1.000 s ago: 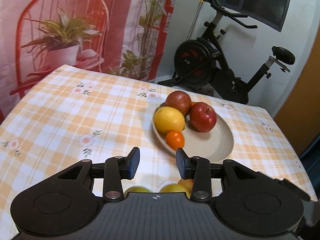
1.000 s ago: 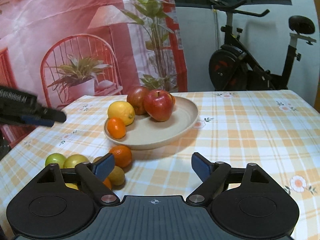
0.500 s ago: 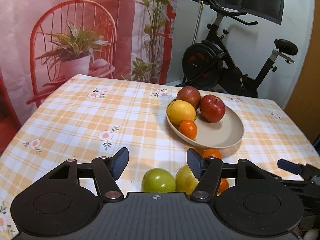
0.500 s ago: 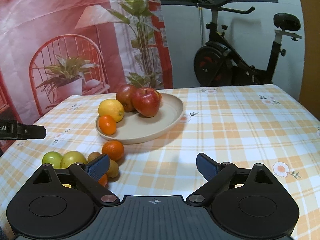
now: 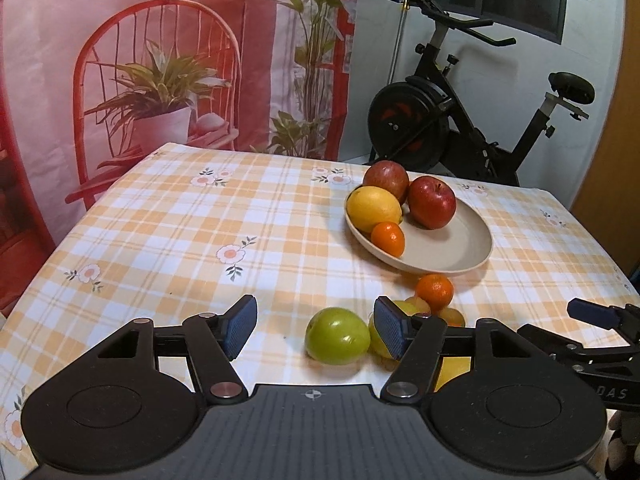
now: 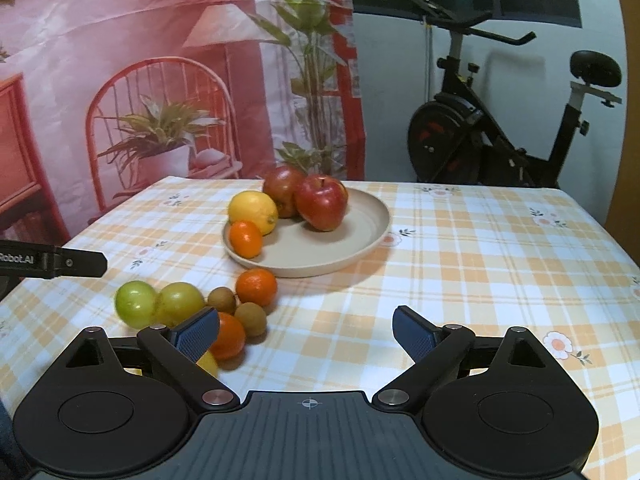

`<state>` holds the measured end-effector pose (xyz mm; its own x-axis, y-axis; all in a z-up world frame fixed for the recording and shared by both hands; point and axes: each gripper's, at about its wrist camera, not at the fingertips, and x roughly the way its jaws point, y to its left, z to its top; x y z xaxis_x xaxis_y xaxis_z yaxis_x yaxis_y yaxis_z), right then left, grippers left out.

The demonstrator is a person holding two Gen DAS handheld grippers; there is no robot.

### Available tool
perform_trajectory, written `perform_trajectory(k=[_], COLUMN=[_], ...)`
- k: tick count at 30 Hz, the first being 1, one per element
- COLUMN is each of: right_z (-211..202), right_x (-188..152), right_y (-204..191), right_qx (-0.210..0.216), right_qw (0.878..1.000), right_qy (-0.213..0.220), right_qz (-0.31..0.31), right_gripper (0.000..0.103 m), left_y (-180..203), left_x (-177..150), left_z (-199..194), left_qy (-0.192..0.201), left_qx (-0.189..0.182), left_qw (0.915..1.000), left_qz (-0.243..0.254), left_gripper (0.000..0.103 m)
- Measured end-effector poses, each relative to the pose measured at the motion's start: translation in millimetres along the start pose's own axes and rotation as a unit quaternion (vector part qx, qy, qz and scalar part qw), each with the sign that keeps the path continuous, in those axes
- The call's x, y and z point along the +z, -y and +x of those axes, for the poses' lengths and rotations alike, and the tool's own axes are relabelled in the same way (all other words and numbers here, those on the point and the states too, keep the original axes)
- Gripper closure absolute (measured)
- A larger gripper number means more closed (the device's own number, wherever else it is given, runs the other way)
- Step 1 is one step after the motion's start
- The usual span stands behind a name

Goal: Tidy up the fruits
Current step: 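Withdraw both tools from the plate toward the fruit pile, then close the right tool around the large yellow grapefruit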

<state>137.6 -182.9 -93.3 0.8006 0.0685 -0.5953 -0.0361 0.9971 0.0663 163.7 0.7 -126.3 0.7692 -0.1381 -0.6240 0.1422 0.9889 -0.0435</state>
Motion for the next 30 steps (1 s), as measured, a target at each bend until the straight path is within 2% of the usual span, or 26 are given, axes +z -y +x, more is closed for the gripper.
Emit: perform_trajectory(k=[13,20,30], right_z=[-1,2,5], right_x=[-2,-6,-6], right_y=[-16,-35,-54], right_qx=[0.052,0.091,0.119], right_qw=[0.998,0.993,0.986], right_qy=[-0.035,-0.056,-0.066], right_qz=[-0.018,-0.058,-0.095], right_gripper=[0.012,0.032,0.041], left_y=[-9,-12,-15], left_x=[-7,-7,-8], left_z=[-6,-2,2], left_qy=[-0.007,-0.017,-0.031], left_qx=[-0.005,-0.008,-0.008], left_qw=[0.9999,0.9997,0.9993], left_qz=[-0.009,-0.016,-0.021], left_gripper=[0.036,0.036,0.036])
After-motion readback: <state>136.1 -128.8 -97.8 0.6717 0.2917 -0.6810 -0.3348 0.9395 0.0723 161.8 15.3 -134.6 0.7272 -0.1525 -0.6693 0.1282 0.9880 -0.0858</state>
